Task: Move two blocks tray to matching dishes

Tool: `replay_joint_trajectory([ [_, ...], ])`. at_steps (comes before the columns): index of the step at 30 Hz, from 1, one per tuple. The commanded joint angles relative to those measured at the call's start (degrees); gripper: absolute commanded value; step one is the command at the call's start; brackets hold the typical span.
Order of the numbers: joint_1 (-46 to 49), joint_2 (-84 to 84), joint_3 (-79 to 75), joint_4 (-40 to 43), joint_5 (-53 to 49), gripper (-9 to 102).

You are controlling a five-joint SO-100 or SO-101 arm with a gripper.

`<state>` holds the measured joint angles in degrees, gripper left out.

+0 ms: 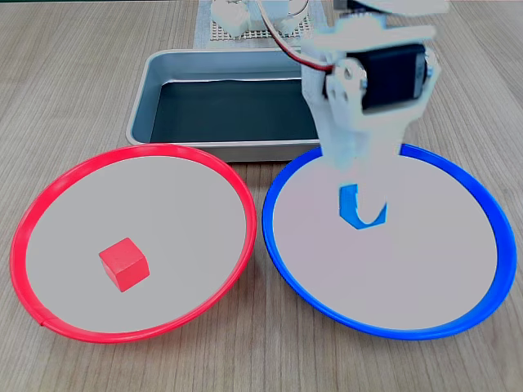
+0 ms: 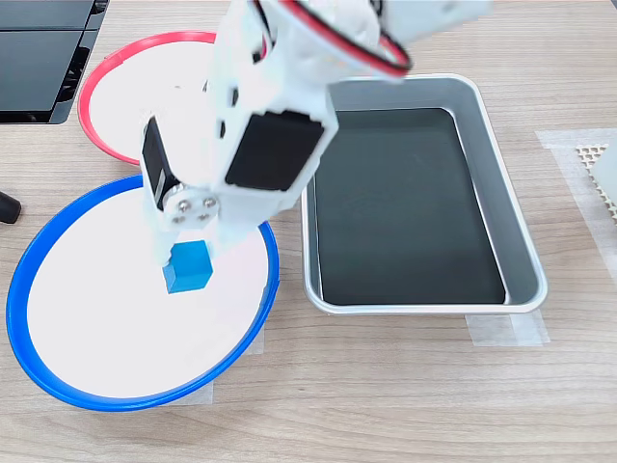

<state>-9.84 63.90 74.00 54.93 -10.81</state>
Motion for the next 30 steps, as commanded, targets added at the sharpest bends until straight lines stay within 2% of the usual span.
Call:
replay_joint_trajectory([
  [1, -1.1, -0.3, -1.1, -5.0, -1.8, 15],
  [5, -1.6, 1.1, -0.4, -7.7, -2.0, 24],
  [8, -1.6, 4.5, 2.5, -10.1, -1.8, 27],
  [12, -0.3, 12.2, 9.0, -13.3, -0.5, 1],
  [14, 1.3, 19.7, 15.2, -15.0, 1.5, 0],
  [19, 8.2, 49.8, 47.8, -32.3, 13.7, 0],
  [21, 9.7, 63.2, 62.6, -40.1, 14.0, 0],
  [24, 10.6, 83.4, 83.0, -47.5, 13.8, 0],
  [28, 10.7, 103.6, 97.9, -41.0, 12.7, 0],
  [30, 11.0, 107.9, 99.1, -34.2, 12.0, 0],
])
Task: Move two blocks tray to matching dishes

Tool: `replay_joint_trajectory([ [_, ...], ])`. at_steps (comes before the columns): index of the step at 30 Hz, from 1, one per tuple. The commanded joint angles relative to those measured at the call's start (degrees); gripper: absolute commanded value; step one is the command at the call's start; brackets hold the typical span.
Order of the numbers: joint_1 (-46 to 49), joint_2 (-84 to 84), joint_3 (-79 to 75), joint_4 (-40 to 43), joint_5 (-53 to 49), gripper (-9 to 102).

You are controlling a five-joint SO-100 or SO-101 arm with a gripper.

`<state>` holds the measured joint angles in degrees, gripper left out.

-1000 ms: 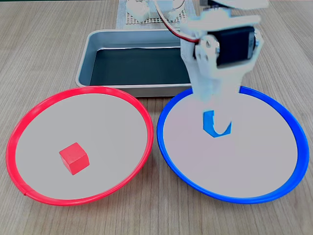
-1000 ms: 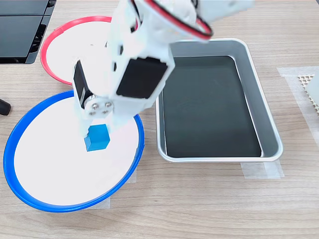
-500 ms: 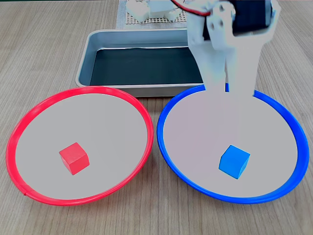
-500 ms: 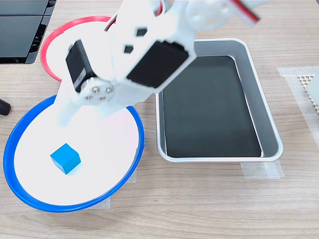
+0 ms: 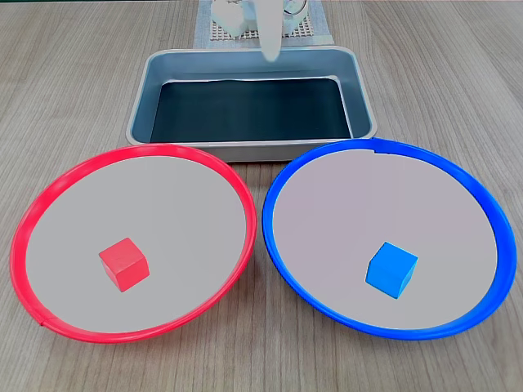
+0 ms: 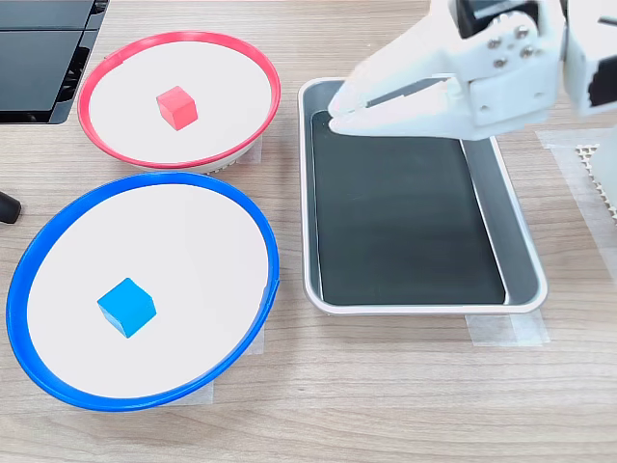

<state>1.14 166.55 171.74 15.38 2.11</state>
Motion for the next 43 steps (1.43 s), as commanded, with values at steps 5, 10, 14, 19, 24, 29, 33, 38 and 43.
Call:
replay_joint_trajectory([
  [5, -0.7, 10.9, 1.4, 17.6, -0.7, 0],
  [10, 0.1, 17.4, 1.5, 30.7, -1.6, 0],
  [14, 1.1, 22.9, 1.5, 39.9, -1.7, 0],
  [19, 1.4, 24.2, 1.5, 41.7, -1.3, 0],
  [24, 1.5, 24.2, 1.5, 41.7, -1.1, 0],
  [29, 1.5, 24.2, 1.5, 41.7, -1.1, 0],
  [33, 1.5, 24.2, 1.5, 41.7, -1.1, 0],
  [38, 1.5, 24.2, 1.5, 41.7, -1.1, 0],
  [43, 1.5, 24.2, 1.5, 41.7, -1.1, 0],
])
